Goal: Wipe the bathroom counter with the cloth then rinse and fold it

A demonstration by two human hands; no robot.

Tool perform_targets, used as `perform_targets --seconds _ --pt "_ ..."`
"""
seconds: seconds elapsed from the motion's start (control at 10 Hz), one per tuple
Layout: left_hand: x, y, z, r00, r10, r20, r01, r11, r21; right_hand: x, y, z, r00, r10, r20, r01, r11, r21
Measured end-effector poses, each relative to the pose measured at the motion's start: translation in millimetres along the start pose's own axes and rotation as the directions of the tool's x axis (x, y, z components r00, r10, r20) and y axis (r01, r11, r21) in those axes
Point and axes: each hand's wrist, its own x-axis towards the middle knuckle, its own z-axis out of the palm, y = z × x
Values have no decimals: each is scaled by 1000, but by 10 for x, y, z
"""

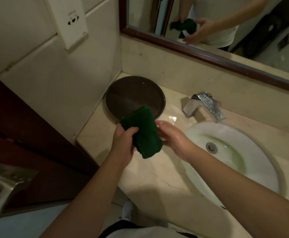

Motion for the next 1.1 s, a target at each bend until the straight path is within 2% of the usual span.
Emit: perform_targets --seconds 0.1,0.2,0.3,0.4,0.5,0.6,0.7,0.8,0.9,1.0,1.1 --pt "88 73 89 993 118 -3 -118 992 51 87 58 76 993 83 86 -100 969 227" --pt "257 207 69 980 194 -46 -191 980 60 171 13 72 991 81 -105 -59 978 202" --pt "450 336 7 985 154 -83 -139 977 163 339 -71 -43 966 58 -254 -36 995 90" --pt "670 385 -13 981 177 -80 -127 895 428 599 -188 -177 923 69 -379 -78 997 -8" --pt "872 382 28 973 216 -77 -136 812 567 894 -321 -267 885 90 -458 -106 994 -8" --pt "1053 314 70 978 199 -69 -86 675 733 1170 -366 -306 849 -16 -528 -101 976 -191" --pt "1157 246 100 984 170 -48 -40 481 876 1374 -337 -324 843 -11 -538 -162 948 -273" --pt "1087 197 132 956 292 38 -73 110 991 1412 -215 -305 882 -93 -462 -195 821 -537" --pt "1021 104 115 860 389 331 -224 -295 929 1304 -86 -296 891 -366 -270 -92 438 -894" --pt "1024 22 111 874 108 475 -390 -426 816 1282 41 -314 966 -236 -109 -52 233 -971" --pt "1045 22 93 905 7 425 -385 -409 827 1189 51 -393 979 -181 -95 -41 285 -958"
